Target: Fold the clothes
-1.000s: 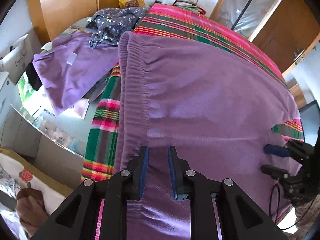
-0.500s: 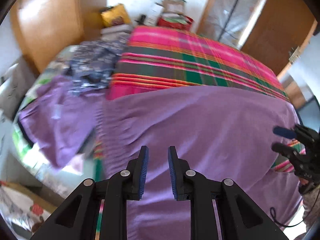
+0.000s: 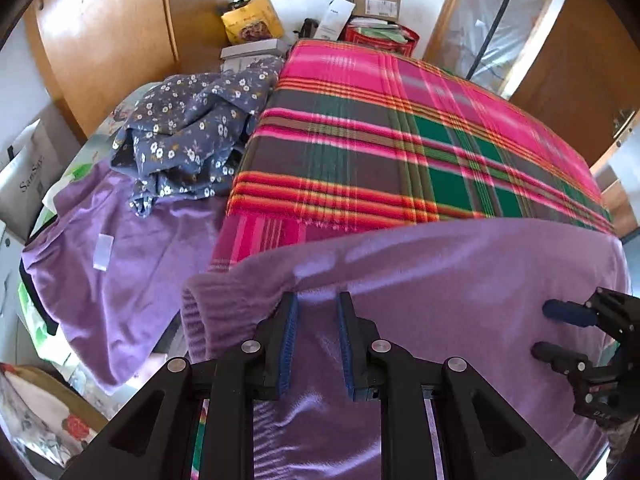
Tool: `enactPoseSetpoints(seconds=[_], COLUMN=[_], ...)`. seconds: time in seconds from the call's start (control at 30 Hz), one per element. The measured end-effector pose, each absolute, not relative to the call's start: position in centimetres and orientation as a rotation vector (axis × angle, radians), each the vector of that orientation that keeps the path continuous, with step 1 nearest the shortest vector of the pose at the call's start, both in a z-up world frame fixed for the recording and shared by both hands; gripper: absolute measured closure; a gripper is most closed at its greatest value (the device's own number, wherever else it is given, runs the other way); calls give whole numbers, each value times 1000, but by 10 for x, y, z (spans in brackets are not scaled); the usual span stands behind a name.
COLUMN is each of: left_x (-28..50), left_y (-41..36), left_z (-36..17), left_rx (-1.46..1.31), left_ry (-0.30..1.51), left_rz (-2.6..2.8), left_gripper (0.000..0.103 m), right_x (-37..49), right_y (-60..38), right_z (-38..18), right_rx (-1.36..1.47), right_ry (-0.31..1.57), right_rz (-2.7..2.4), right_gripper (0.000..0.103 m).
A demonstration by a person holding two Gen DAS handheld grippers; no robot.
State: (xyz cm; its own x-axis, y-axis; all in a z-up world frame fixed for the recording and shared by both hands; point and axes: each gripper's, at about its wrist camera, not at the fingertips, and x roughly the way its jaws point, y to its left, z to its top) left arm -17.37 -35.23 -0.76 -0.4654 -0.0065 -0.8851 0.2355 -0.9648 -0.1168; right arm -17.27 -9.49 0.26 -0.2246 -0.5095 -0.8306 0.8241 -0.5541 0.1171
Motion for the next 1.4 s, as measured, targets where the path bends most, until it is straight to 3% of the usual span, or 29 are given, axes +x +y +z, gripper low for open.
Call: enactPoseSetpoints(seconds=[0.23, 0.6, 0.8, 0.93, 1.07, 1.3, 1.4], left_x=[-174, -194, -199, -197, -189, -184, -184], left_y=[-359, -335, -326, -329, -329, -328, -336], left_z=[5, -9, -9, -9, -9, -10, -11], left_rx=[1417, 1523, 1542, 1539, 1523, 1485, 1481], left_ry=[298, -213, -356, -410, -503, -621, -526], left_rz=[-2606, -2611, -2675, -2718, -2749, -2799, -2825], left_gripper=[81, 77, 77, 73, 62, 61, 61], right_x=[-192, -244, -257, -259, -260, -260, -259], right_y=[-92, -96, -98, -104, -107, -109, -109], right_z=[19, 12, 7, 2, -1, -3, -2], right_rx=[1027, 1011, 1016, 1013, 1004, 995, 993], right_ry=[416, 538, 491, 509, 527, 529, 524], right_rz=[-1950, -1985, -1915, -1891, -1861, -1861, -1868], right_gripper=[64, 63, 57, 57, 55, 54, 55])
